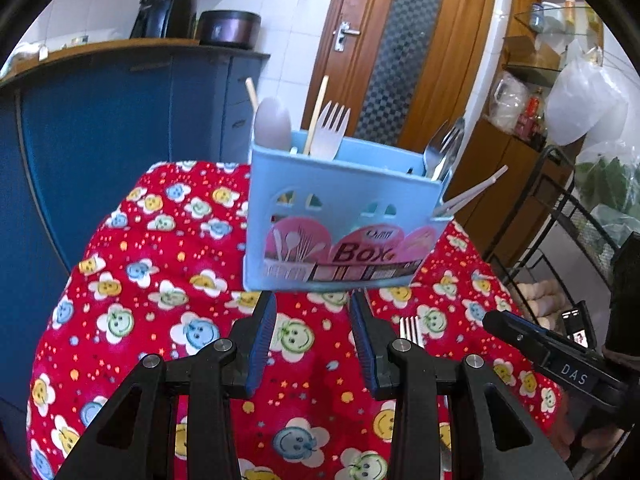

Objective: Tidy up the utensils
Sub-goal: 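Move both open tools down toward the two silver forks on the cloth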

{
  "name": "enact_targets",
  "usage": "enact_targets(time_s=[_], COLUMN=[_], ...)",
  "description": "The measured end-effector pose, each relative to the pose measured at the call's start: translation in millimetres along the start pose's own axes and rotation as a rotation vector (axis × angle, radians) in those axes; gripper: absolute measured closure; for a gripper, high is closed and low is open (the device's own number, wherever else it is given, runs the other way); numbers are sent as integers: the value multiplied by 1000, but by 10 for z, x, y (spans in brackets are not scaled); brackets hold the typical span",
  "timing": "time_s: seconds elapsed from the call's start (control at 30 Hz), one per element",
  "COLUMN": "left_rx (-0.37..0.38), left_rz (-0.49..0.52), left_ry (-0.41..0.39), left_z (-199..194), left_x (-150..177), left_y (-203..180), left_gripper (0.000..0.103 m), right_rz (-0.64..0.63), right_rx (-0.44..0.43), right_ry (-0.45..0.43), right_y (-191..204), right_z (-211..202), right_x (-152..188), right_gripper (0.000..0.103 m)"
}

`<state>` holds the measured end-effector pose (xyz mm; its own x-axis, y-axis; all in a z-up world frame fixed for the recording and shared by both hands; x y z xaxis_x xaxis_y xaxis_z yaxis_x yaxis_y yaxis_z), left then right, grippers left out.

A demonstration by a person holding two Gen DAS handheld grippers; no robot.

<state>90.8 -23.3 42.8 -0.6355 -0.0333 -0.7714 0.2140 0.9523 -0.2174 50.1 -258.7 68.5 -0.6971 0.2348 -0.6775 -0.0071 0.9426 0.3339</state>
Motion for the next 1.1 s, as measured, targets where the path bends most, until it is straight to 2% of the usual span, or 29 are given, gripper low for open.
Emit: enact_targets(time_s=[0.37, 0.7, 0.87, 0.97, 1.03, 1.1], left_rx=[-20, -32, -30, -24, -20, -16], left_rz=[-19, -66, -75, -81, -80, -75], left_ry=[54, 74, 77, 83, 86, 90], left_z=[146, 207, 227, 246, 261, 276], left_x=[123, 164, 181, 190, 194, 198], left_y=[98, 281, 316, 319, 314, 299], left_gripper=[64, 64, 64, 64, 64, 64], right_rz=[25, -74, -95, -95, -83, -58], right_rx=[-63, -66, -103, -93, -87, -100], right_ry=[146, 167, 174, 175, 175, 176], right_y=[1, 196, 251, 240, 217, 172], right_z=[412, 649, 737, 779, 795, 797], right_x=[174, 157, 117, 86, 76, 68], right_gripper=[61, 59, 59, 72, 85, 89])
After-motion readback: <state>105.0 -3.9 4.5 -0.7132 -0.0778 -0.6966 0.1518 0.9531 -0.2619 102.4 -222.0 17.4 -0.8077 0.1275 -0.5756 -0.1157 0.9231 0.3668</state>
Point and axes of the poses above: each gripper's, at about its wrist camera, not at the fingertips, and z roughly the way its jaws point, y to its left, x to its underside, the point moved 1 cm from there along z, roughly the way its jaws point, and after that the axes turned 1 degree about -y, right-handed, at the moved point
